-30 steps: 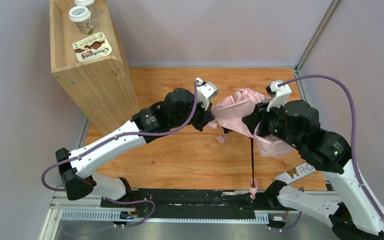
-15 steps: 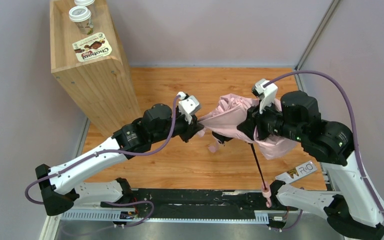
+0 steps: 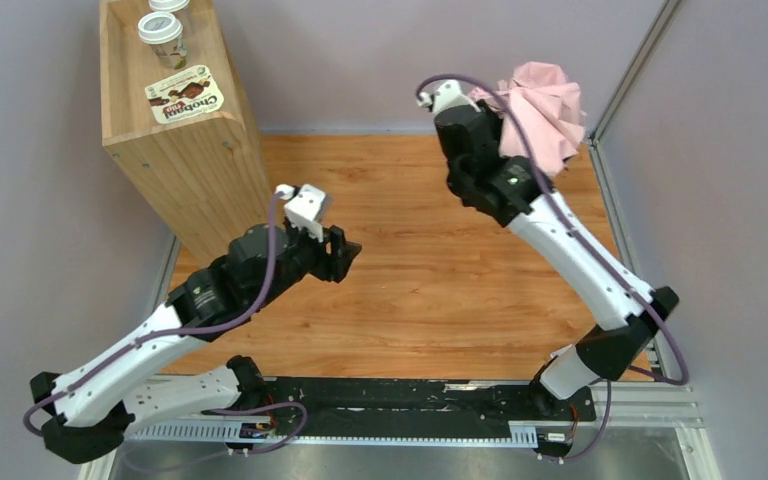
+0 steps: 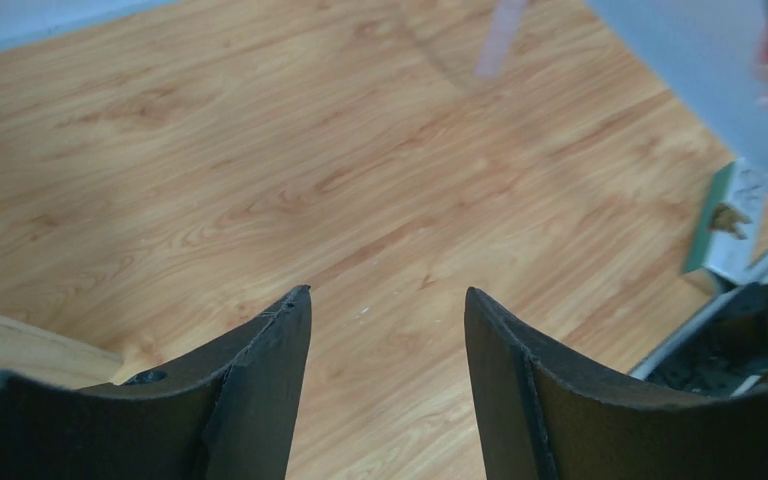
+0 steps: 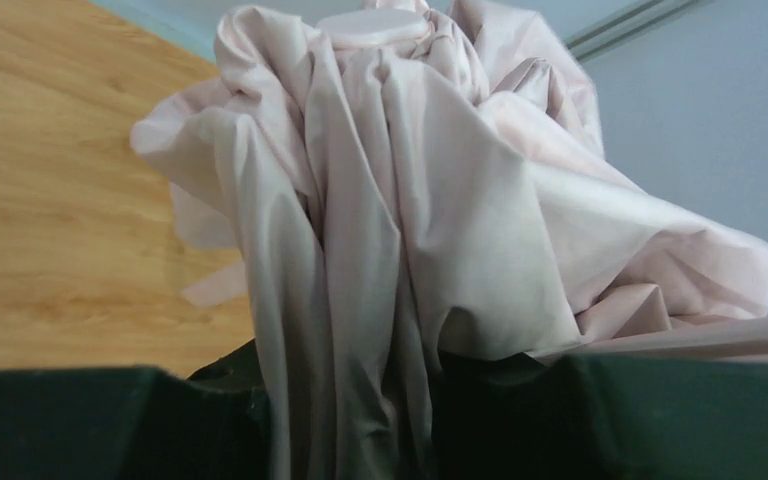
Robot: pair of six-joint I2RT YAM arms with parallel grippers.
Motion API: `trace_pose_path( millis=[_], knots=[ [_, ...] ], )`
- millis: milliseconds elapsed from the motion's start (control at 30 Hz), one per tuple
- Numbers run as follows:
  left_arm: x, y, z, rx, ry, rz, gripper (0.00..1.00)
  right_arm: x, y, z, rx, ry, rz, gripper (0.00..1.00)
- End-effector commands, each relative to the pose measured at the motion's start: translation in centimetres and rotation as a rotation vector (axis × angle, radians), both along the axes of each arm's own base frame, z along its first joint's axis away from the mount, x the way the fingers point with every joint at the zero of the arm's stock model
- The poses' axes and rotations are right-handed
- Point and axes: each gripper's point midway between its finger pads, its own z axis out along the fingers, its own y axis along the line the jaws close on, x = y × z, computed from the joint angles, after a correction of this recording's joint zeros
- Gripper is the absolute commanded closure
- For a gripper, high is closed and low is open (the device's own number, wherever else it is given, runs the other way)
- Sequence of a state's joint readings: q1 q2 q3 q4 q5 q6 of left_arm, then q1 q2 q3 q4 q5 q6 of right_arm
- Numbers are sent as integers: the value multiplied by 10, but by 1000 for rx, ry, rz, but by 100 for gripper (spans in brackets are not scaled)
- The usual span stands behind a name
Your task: Put away the umbrella
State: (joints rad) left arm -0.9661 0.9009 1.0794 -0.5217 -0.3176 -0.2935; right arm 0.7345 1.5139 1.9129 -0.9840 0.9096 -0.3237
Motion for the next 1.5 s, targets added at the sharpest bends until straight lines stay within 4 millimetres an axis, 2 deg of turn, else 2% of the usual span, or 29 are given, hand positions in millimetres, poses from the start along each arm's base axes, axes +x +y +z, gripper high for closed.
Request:
trace_pose_path(
  millis=[0, 67, 133, 267, 333, 400, 467, 567, 667, 833, 1033, 1133, 1267, 1367, 1400, 1467],
  knots=[
    [-23, 10, 31, -198, -37, -44, 35, 43, 8, 36, -228, -276, -183, 100],
    [-30, 22, 30, -238, -46, -28, 35, 59, 33, -2, -247, -264, -145, 100],
    [-37, 35, 26, -265, -51, -9, 35, 68, 62, -52, -255, -219, -67, 100],
    [-51, 60, 21, -333, -62, 17, 35, 61, 111, -159, -283, -125, 114, 100],
    [-56, 67, 16, -358, -58, 24, 35, 46, 134, -211, -335, -56, 231, 100],
    [-58, 73, 10, -369, -51, 38, 35, 29, 151, -251, -340, 30, 329, 100],
    [-58, 77, 0, -376, -26, 67, 35, 1, 167, -291, -319, 200, 469, 100],
    [-55, 81, -16, -389, 25, 122, 39, -43, 181, -338, -252, 477, 646, 100],
    [-50, 88, -39, -401, 104, 227, 43, -84, 177, -377, -221, 771, 758, 100],
    [-49, 95, -67, -439, 229, 353, 43, -134, 174, -406, -118, 1100, 866, 100],
    [-54, 89, -105, -539, 405, 456, 39, -154, 188, -416, 55, 1281, 929, 100],
    [-56, 72, -112, -631, 489, 448, 38, -163, 190, -421, 134, 1371, 947, 100],
    [-54, 47, -137, -743, 616, 469, 25, -169, 187, -423, 191, 1440, 956, 100],
    [-40, 24, -149, -897, 660, 474, 20, -173, 191, -418, 250, 1453, 989, 100],
    [-33, 17, -141, -978, 657, 461, 19, -173, 192, -415, 269, 1452, 1000, 100],
    [-24, 14, -166, -982, 676, 533, 19, -171, 195, -410, 305, 1444, 1013, 100]
  ],
)
